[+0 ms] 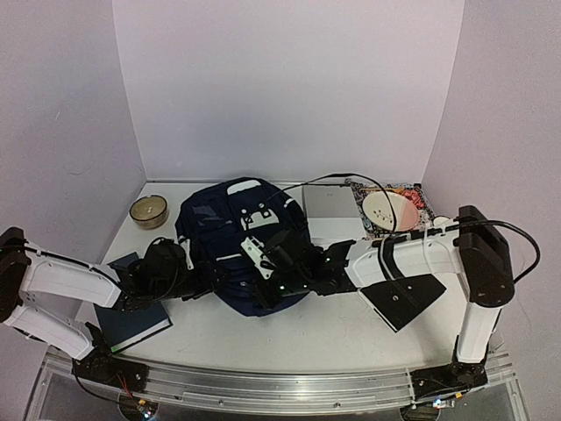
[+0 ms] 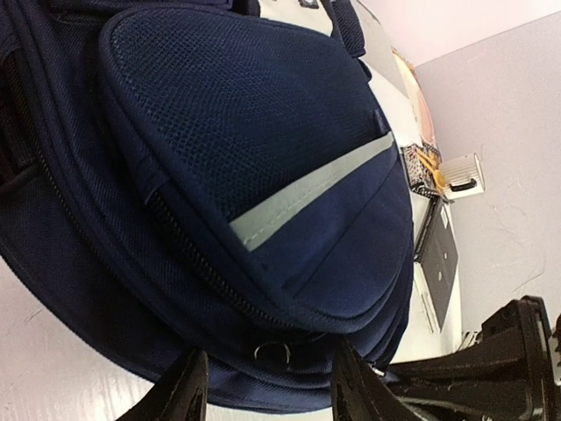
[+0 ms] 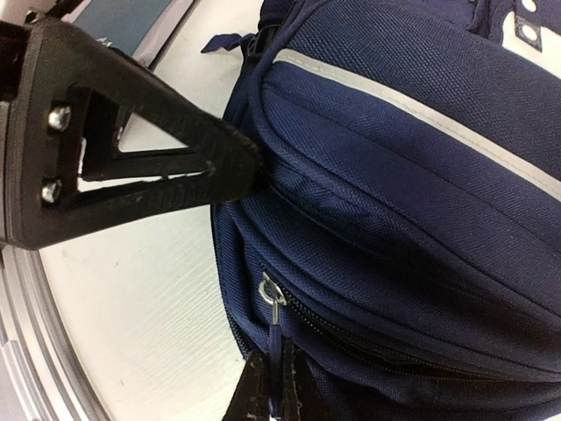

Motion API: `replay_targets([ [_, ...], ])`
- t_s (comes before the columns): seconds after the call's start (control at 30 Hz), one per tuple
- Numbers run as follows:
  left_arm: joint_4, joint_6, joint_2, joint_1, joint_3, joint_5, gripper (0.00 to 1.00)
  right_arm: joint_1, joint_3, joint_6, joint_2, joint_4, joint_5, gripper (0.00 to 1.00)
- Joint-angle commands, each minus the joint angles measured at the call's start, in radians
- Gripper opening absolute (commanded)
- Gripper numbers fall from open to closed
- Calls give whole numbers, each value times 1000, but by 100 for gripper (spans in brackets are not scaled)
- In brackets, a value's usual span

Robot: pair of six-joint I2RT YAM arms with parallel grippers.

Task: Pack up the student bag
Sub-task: Hold the second largest pocket of the student bag, then zip the student bag into the second largest pocket of the bag.

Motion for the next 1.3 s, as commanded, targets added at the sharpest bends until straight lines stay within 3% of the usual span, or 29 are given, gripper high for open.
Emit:
replay_targets([
  [0.0,51,-34,45,2,54,-5,48,11,17,-16,-51,-26,28,0],
  [0.2,111,-70,107,1,55,19,38,19,29,-30,-49,-26,42,0],
  [0.37,125,-61,87,2,31,-20,6,19,1,-61,-71,-53,167,0],
  [0.43,123,-56,56,3,7,-50,0,16,-23,-80,-92,-65,225,0],
  [0.67,90,-29,-79,40,-89,-99,0,-48,-107,-110,-175,-108,328,0],
  [0.93,-247,23,-242,69,-62,-265,0,-187,-183,-123,-263,-127,337,0],
  [1.1,-364,79,-287,88,-21,-388,0,-181,-182,-162,-292,-128,144,0],
  [1.27,-341,161,-193,112,41,-392,0,-94,-178,-181,-317,-107,53,0],
])
